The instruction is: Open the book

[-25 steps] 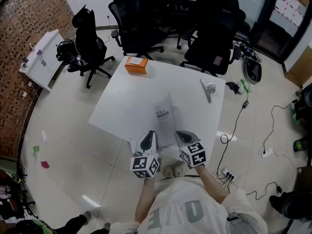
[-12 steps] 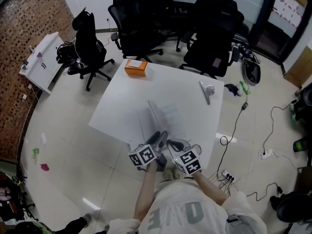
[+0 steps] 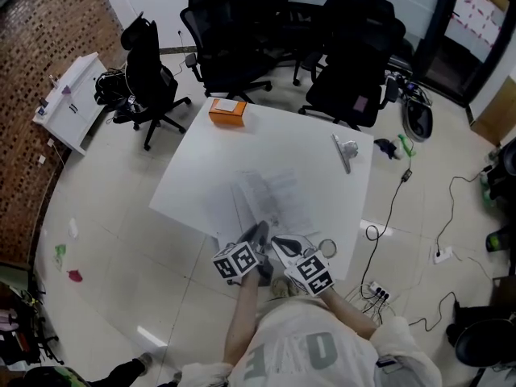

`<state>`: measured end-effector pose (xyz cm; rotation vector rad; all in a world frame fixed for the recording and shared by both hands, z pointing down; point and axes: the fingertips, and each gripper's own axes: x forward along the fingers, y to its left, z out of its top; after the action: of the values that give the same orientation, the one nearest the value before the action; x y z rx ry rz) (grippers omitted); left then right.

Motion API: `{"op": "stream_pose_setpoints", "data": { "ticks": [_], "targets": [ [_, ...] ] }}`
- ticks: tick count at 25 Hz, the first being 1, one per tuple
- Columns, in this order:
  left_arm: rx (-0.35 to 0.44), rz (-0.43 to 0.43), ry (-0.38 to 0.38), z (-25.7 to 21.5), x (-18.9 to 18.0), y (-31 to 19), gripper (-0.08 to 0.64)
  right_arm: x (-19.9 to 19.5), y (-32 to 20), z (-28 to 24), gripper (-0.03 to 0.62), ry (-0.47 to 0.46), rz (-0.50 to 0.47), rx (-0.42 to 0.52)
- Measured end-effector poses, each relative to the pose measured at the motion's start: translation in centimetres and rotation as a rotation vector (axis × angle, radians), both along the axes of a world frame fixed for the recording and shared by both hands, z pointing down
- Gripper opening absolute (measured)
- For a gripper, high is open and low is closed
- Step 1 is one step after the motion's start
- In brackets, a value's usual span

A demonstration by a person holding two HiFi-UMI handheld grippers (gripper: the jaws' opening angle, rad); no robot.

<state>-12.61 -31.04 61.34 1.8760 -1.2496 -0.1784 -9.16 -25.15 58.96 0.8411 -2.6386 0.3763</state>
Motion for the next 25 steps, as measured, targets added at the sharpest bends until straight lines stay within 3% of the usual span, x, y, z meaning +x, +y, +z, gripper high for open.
{"op": "stream_pose_setpoints", "data": {
  "ticks": [4,9,18,25],
  "targets": [
    [0.045,-0.126,-0.034,-0.6,-4.2,0.0,0.035,1.6,-1.0,0.5,0.005,0.002,0.068,-0.01],
    [0.067,-0.171,-0.173,-0.4,-7.3,0.9,0.046,3.6,-3.1,3.8,0.005,0.067,0.152,-0.082],
    [0.004,-0.216,-0.419,3.8,-12.6,1.7,0.064,7.5,-3.8,10.6,0.005,0.24,0.268,-0.225],
    [-0.094,-0.22,-0.51,7.6,-14.0,2.1,0.075,7.7,-4.5,11.5,0.005,0.291,0.274,-0.216]
  ]
}}
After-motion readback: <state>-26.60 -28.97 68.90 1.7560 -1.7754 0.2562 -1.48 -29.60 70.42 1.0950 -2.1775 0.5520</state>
